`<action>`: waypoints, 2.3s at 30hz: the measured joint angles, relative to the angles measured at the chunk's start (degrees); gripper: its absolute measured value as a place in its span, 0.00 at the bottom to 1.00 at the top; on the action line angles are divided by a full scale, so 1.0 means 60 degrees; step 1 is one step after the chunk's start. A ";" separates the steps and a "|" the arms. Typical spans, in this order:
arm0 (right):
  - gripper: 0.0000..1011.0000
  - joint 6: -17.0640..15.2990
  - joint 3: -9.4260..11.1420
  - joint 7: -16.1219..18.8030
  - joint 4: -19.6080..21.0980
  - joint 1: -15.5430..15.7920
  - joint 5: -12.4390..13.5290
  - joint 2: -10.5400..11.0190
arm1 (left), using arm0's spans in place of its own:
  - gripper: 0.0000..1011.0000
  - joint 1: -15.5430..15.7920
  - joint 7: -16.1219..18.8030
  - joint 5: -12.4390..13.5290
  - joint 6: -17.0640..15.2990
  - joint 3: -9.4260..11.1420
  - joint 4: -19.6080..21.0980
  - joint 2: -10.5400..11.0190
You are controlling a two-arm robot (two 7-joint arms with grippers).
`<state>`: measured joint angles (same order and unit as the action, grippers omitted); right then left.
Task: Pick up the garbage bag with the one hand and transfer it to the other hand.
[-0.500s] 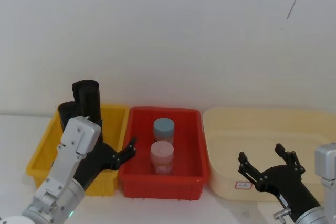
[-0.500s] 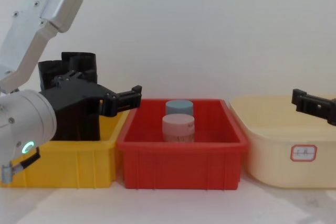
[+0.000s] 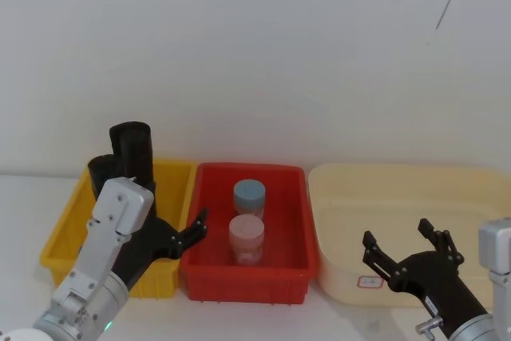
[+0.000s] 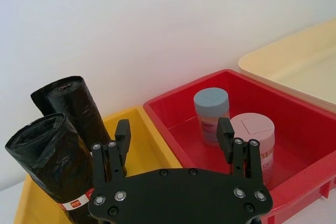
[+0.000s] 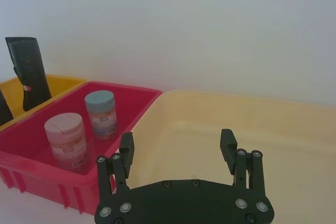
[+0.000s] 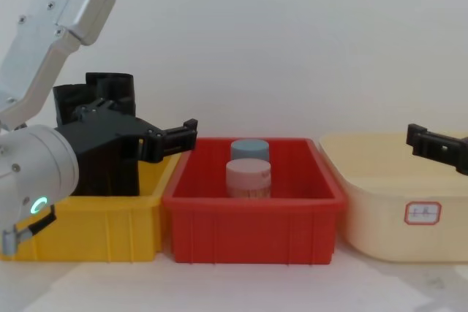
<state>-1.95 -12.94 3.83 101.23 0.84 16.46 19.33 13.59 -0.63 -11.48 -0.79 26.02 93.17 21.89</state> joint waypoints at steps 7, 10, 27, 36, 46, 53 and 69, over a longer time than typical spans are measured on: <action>0.99 0.0000 -0.0001 0.0000 0.0000 0.0000 0.0000 0.0000 | 0.99 0.0000 0.0000 0.0000 0.0000 0.0000 0.0000 0.0000; 0.99 0.0000 0.0000 0.0000 0.0000 0.0000 0.0000 0.0000 | 0.99 0.0000 0.0000 0.0000 0.0000 0.0000 0.0000 0.0000; 0.99 0.0000 0.0000 0.0000 0.0000 0.0000 0.0000 0.0000 | 0.99 -0.0182 0.0554 0.0478 -0.0171 0.0122 0.0342 -0.0279; 0.99 0.0000 -0.0001 0.0000 0.0000 -0.0001 0.0000 0.0000 | 0.99 -0.0729 0.1359 0.1019 -0.0658 0.0152 0.1065 -0.0428; 0.99 0.0000 0.0000 0.0000 0.0000 0.0000 0.0000 0.0000 | 0.99 -0.1297 0.2053 0.1351 -0.1104 -0.0188 0.1679 -0.0424; 0.99 0.0000 -0.0001 0.0000 0.0000 0.0000 0.0000 0.0000 | 0.99 -0.1647 0.2415 0.1398 -0.1278 -0.0642 0.1923 -0.0366; 0.99 0.0000 0.0000 0.0000 0.0000 -0.0001 0.0000 0.0000 | 0.99 -0.1712 0.2419 0.1069 -0.1401 -0.1353 0.1599 -0.0365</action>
<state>-1.95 -12.94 3.83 101.23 0.84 16.46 19.33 3.32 13.89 -5.07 -9.19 17.91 102.77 19.70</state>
